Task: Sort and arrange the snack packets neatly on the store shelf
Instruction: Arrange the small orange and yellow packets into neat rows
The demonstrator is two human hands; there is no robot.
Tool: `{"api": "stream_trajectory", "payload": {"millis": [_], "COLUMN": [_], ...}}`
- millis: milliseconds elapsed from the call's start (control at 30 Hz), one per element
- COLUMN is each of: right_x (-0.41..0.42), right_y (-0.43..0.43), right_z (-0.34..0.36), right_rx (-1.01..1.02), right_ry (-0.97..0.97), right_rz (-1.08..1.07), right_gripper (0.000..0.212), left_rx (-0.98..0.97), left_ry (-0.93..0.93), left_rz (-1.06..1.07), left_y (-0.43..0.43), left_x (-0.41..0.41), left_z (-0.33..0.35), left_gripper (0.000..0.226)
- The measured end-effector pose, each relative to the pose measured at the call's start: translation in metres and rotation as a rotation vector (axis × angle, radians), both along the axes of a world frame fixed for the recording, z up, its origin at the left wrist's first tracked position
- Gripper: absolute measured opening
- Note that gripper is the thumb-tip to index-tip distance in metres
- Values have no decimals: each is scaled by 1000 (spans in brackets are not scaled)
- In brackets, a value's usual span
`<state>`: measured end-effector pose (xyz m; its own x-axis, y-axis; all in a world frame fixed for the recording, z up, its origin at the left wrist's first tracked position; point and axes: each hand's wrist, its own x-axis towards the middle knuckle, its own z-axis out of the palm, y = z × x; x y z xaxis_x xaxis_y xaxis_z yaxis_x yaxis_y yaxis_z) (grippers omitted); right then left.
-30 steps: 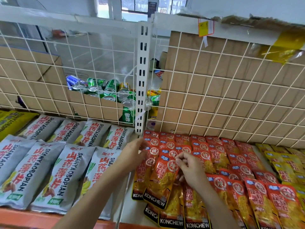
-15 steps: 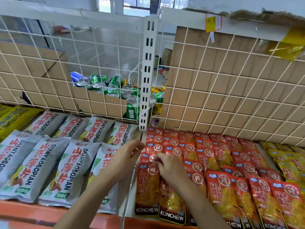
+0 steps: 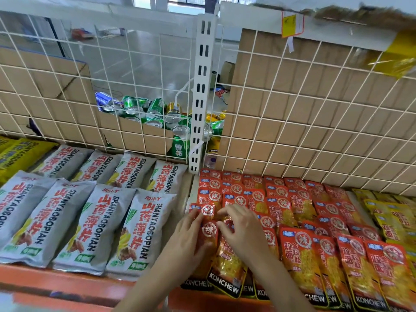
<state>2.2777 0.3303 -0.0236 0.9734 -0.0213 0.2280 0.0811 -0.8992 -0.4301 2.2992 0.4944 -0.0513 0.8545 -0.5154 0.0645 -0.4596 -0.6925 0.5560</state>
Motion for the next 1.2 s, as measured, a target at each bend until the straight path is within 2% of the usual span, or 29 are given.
{"api": "stream_trajectory", "payload": {"millis": [33, 100, 167, 233, 333, 467, 567, 733, 900, 967, 1100, 1200], "right_x": [-5, -17, -27, -31, -31, -32, -32, -29, -31, -36, -53, -56], "right_y": [-2, -4, -6, -8, -12, -17, -19, -30, -34, -27, -3, 16], "right_z": [0, 0, -2, -4, -5, -6, -5, -4, 0, -2, -17, -17], "right_rx": [-23, -97, -187, -241, -257, -255, -252, -215, -212, -239, -295, -257], "right_ry": [30, 146, 261, 314, 339, 309, 288, 280, 251, 223, 152, 241], "right_rz": [-1, 19, 54, 82, 113, 145, 154, 194, 173, 89, -191, -343], "right_gripper": [34, 71, 101, 108, 103, 75, 63, 61, 68, 68, 46, 68], "left_rx": [34, 39, 46, 100, 123, 125, 96, 68, 44, 28, 41, 64], "left_ry": [-12, -15, -21, -40, -19, 3, 7, 15, 8, 20, 30, 31], "left_rz": [-5, -8, -4, 1, 3, -2, -9, -11, -11, -3, 4, 3], "left_y": [-1, -2, -3, -4, -5, -5, -6, -4, -4, -4, -5, -5], "left_x": [-2, -3, -3, -3, -4, -4, -2, -2, -4, -5, -4, -4], "left_z": [-4, -13, -18, -16, -13, -16, -20, -19, -15, -13, -14, -15], "left_gripper": [90, 109, 108, 98, 95, 93, 86, 77, 74, 68, 69, 75]}}
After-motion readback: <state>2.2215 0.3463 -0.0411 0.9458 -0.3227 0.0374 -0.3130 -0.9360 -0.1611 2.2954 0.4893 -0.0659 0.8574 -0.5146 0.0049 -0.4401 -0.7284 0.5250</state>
